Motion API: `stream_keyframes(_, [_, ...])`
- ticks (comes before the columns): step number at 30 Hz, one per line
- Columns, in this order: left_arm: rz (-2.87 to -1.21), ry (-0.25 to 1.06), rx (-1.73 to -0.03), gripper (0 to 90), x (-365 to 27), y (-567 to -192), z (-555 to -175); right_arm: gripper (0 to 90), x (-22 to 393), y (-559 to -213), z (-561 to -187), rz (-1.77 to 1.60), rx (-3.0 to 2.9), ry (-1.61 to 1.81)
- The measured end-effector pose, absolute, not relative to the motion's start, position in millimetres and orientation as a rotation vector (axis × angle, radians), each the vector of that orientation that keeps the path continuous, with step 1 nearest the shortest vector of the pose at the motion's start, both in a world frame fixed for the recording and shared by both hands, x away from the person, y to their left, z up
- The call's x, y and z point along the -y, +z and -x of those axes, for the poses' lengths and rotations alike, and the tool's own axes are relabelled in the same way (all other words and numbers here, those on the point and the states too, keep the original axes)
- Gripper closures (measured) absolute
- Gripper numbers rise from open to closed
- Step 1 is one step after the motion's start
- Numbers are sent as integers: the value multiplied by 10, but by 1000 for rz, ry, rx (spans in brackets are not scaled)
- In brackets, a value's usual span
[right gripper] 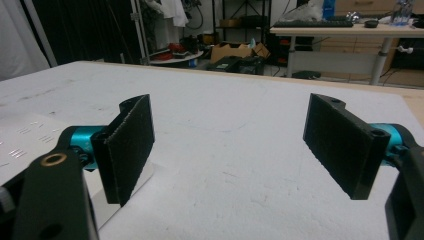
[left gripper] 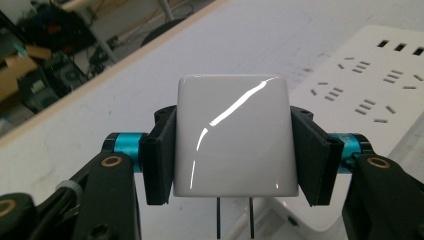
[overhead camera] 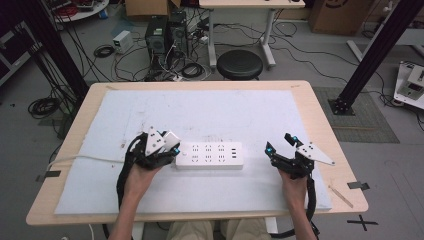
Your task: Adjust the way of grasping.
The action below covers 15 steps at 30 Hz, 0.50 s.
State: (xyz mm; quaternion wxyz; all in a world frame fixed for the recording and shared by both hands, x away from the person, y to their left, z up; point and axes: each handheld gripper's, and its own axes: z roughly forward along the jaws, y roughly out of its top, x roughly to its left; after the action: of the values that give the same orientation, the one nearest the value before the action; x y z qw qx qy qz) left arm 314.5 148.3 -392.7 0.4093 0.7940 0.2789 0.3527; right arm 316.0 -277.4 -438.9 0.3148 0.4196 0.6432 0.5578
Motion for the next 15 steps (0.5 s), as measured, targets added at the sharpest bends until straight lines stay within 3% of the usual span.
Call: stream_keyframes(15, [-1942, 1189, -404, 424, -905, -3936, -2834, 213, 2439, -4014, -3216, -994, -2046, 1735])
